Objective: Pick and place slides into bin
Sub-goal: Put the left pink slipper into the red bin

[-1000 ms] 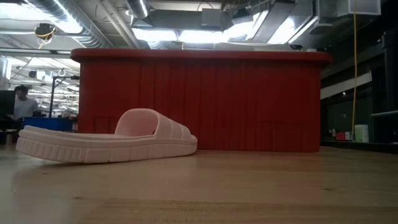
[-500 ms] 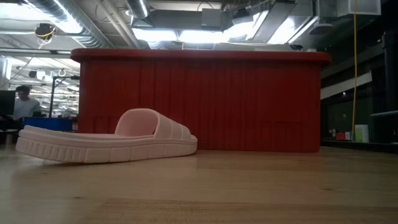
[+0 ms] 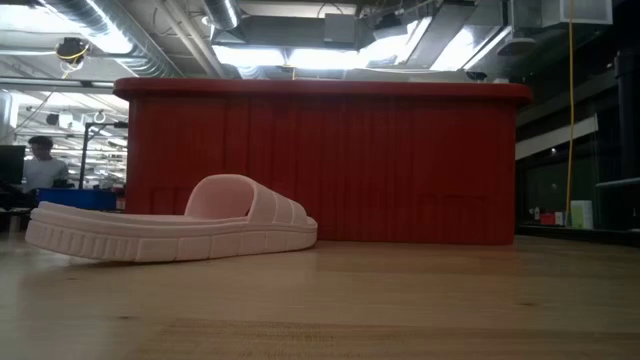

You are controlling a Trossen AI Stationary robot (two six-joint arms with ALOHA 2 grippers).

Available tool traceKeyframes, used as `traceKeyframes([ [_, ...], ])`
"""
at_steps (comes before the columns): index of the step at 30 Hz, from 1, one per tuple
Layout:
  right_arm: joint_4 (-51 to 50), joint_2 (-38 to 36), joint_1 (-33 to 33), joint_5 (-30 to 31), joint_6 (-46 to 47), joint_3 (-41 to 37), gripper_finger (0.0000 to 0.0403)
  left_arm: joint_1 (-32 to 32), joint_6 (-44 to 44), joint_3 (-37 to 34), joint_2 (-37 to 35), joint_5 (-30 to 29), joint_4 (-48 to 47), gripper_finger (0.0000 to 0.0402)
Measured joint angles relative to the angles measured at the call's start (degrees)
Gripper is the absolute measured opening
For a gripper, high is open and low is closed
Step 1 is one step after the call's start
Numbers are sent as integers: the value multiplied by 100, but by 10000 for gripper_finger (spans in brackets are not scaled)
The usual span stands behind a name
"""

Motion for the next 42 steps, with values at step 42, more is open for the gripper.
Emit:
traceKeyframes([
  [42, -67, 2, 0, 0, 30, -2, 3, -227, 697, -313, 24, -801, -1779, 145],
])
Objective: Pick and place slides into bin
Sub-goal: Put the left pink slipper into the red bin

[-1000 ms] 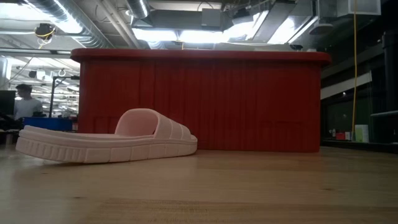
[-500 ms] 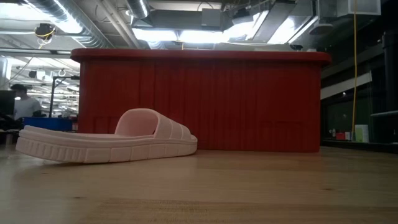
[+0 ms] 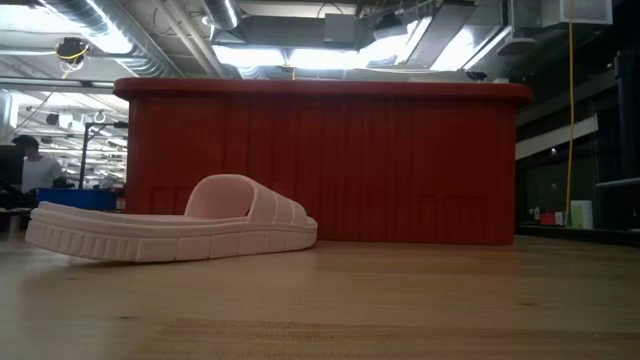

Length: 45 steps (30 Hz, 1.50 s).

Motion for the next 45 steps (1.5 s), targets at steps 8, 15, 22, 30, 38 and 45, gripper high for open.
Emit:
traceKeyframes([
  [8, -150, 2, 0, 2, -2, 0, 3, -2, 478, -3, 436, 312, 2, 145],
  [15, -148, 2, -1, 2, 0, 0, 3, -63, 364, -7, 611, 489, 0, 145],
  [22, -146, 2, -1, 2, -1, 0, 3, -163, -628, -7, 619, 762, 0, 145],
  [30, -69, 2, -2, 2, 23, 0, 3, -293, -968, 0, 785, 1023, -2, 143],
  [38, -65, 2, -2, 2, 301, 0, 3, -231, -784, -2, 1073, 1433, 1, 124],
  [45, -69, 2, -2, 2, 368, 0, 3, -185, -617, -1, 1128, 1148, 4, 103],
])
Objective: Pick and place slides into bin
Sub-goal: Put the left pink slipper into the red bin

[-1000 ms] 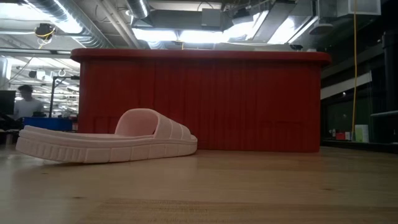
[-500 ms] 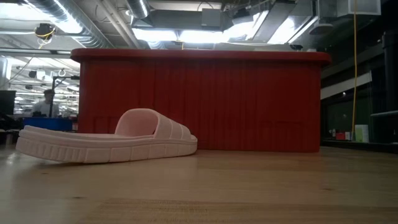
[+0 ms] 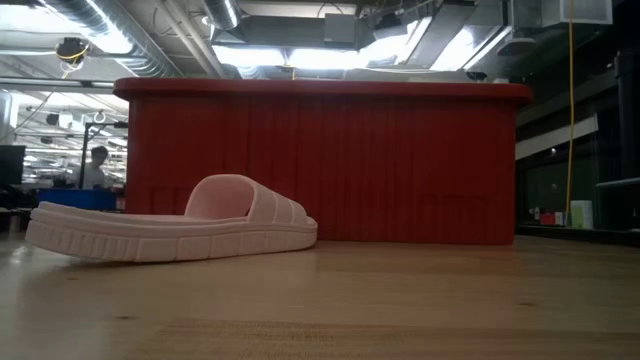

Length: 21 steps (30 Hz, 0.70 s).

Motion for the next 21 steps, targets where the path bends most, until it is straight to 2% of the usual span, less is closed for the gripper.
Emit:
traceKeyframes([
  [7, -1, 0, 2, 2, 1, 0, 3, 12, 66, 1, -9, -62, -4, 100],
  [13, -2, 0, 0, 1, 1, 0, 3, 50, 750, 1, -15, -495, -4, 101],
  [15, -2, 0, 2, 1, 1, 0, 3, 83, 827, 1, -17, -480, -2, 106],
  [21, -2, 0, 2, 0, 3, 0, 3, 126, 331, 1, -17, -353, -4, 135],
])
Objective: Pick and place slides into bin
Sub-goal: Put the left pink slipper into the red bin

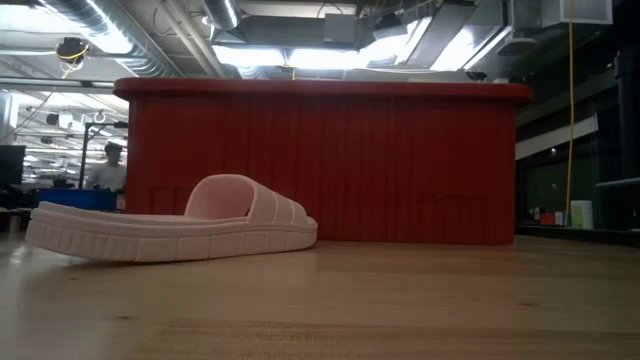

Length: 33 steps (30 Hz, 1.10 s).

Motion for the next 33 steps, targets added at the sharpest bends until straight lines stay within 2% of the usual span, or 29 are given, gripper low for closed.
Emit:
traceKeyframes([
  [5, -2, 0, -1, 0, 0, 0, 3, 0, -115, 0, 0, 17, 0, 170],
  [11, -2, 0, -2, 2, 0, 0, 3, 0, 300, 0, -2, 13, 1, 192],
  [23, -31, 0, -2, 0, 103, 0, 3, 41, 209, 2, -11, 4, 152, 193],
  [29, 3, 4, -2, 1, 94, 0, 3, 220, 613, 2, -11, 558, -2, 192],
  [33, 0, 4, 0, 2, 92, 0, 3, 267, 789, 4, -11, 564, 2, 193],
])
